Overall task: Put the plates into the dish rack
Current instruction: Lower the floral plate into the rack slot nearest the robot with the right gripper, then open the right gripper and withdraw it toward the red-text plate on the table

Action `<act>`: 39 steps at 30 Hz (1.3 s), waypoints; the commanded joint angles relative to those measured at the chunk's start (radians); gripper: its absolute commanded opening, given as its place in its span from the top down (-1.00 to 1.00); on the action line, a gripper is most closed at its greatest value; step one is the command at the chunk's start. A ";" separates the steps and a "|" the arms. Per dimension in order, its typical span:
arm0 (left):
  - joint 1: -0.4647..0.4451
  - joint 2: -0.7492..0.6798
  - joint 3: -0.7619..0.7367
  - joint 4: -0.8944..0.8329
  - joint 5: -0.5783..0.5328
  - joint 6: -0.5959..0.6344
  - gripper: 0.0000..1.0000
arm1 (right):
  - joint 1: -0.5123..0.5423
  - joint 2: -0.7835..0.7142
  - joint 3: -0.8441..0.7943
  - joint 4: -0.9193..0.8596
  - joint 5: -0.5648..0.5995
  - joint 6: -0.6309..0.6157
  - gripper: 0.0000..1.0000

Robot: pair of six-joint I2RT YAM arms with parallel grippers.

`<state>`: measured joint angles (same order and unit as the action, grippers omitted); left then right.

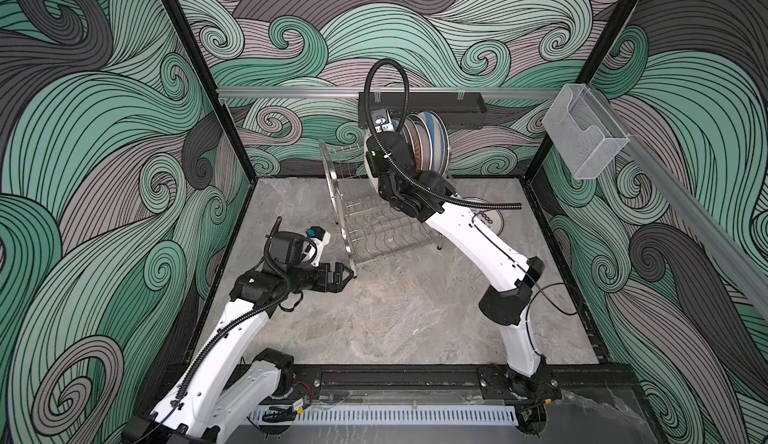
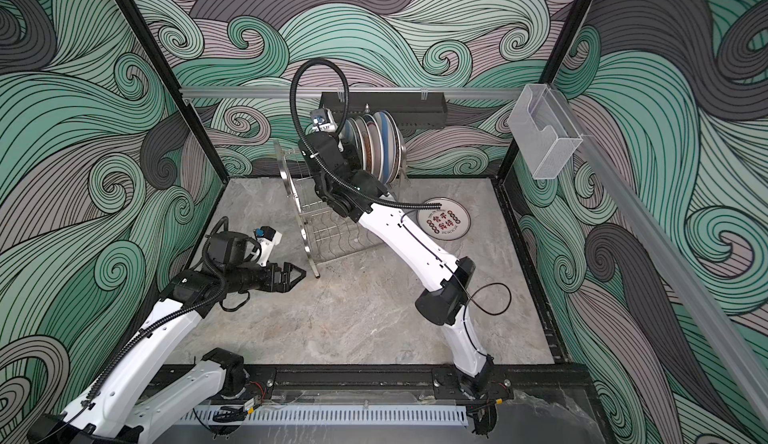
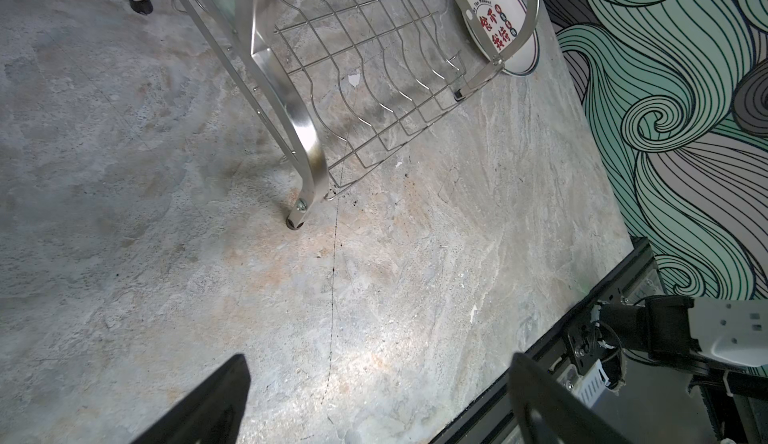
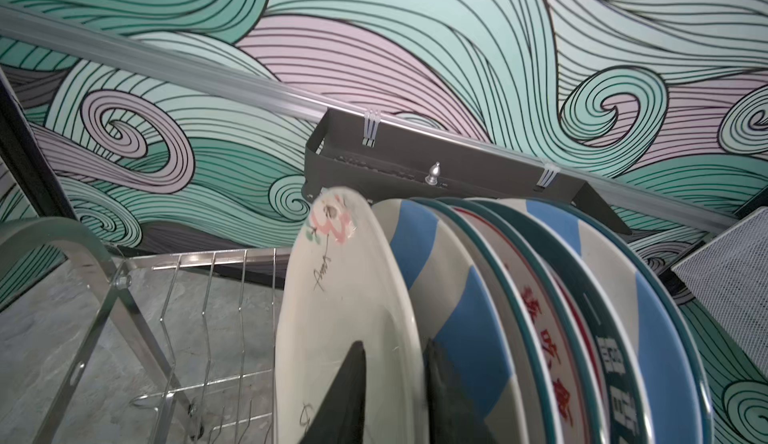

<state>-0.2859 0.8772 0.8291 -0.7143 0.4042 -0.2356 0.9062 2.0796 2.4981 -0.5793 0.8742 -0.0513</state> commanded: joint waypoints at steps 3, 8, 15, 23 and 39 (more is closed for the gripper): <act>0.006 -0.010 0.001 -0.016 0.007 0.011 -0.97 | 0.016 -0.062 0.001 0.053 -0.027 -0.015 0.31; 0.007 -0.009 0.001 -0.013 0.004 0.010 -0.97 | 0.026 -0.086 0.003 0.048 -0.088 -0.009 0.18; 0.006 -0.013 0.007 0.003 -0.005 -0.009 -0.97 | 0.027 -0.157 -0.042 0.044 -0.150 -0.012 -0.04; 0.006 -0.011 0.031 0.019 -0.002 -0.015 -0.97 | 0.021 -0.328 -0.264 0.135 -0.185 -0.019 -0.09; 0.006 0.023 0.038 0.110 -0.011 -0.098 -0.97 | -0.249 -0.859 -1.012 0.152 -0.228 0.139 -0.15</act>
<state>-0.2859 0.8906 0.8299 -0.6430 0.4026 -0.3073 0.6800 1.2831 1.5784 -0.4271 0.6548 0.0250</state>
